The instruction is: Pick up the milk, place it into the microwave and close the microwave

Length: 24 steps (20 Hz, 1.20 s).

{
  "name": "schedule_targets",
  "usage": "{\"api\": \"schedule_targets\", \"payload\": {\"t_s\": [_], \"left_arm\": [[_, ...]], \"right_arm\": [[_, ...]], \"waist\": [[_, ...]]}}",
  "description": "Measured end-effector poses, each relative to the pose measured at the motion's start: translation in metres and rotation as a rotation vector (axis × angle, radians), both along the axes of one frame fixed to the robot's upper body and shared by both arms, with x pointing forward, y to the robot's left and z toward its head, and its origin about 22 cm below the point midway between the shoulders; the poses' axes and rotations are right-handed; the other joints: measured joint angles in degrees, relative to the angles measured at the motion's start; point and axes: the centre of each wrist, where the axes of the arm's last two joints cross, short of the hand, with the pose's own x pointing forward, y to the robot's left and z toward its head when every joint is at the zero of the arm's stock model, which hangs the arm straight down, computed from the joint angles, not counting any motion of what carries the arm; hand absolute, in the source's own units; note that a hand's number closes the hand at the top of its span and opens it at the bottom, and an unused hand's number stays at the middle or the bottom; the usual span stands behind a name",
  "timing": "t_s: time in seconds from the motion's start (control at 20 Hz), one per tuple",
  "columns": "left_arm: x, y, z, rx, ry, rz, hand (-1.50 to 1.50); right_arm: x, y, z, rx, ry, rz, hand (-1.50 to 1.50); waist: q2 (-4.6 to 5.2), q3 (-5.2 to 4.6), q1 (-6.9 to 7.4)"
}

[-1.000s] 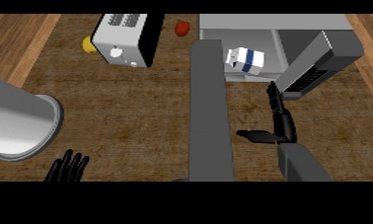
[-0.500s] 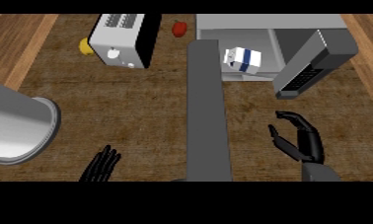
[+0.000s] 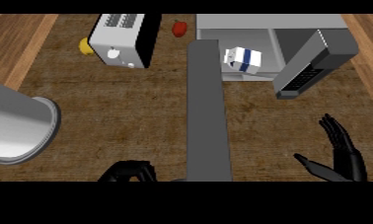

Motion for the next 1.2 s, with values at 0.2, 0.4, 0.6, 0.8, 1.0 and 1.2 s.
{"api": "schedule_targets", "payload": {"t_s": [0.2, 0.4, 0.6, 0.8, 1.0, 1.2], "left_arm": [[0.020, -0.018, -0.005, 0.030, -0.009, 0.035, 1.50], [0.046, -0.034, -0.010, 0.074, -0.036, 0.040, 1.50], [0.061, -0.046, -0.018, 0.183, -0.004, -0.085, 1.50], [0.071, -0.071, -0.019, 0.280, 0.070, -0.237, 1.50], [0.075, -0.095, -0.028, 0.337, 0.123, -0.362, 1.50], [0.074, -0.118, -0.035, 0.362, 0.097, -0.408, 1.50]], "right_arm": [[-0.019, -0.020, 0.005, 0.002, -0.001, -0.041, -1.50], [-0.027, -0.038, 0.012, -0.004, 0.006, -0.062, -1.50], [-0.034, -0.051, 0.018, -0.010, 0.014, -0.059, -1.50], [-0.036, -0.055, 0.022, 0.000, 0.010, -0.052, -1.50], [-0.035, -0.065, 0.031, -0.010, -0.005, -0.044, -1.50], [-0.038, -0.068, 0.035, -0.018, -0.009, -0.016, -1.50]], "waist": [[0.03, 0.00, 0.04], [0.09, 0.03, 0.09], [0.16, 0.07, -0.29], [0.18, 0.09, -0.61], [0.24, 0.08, -1.04], [0.27, 0.03, -1.55]]}}
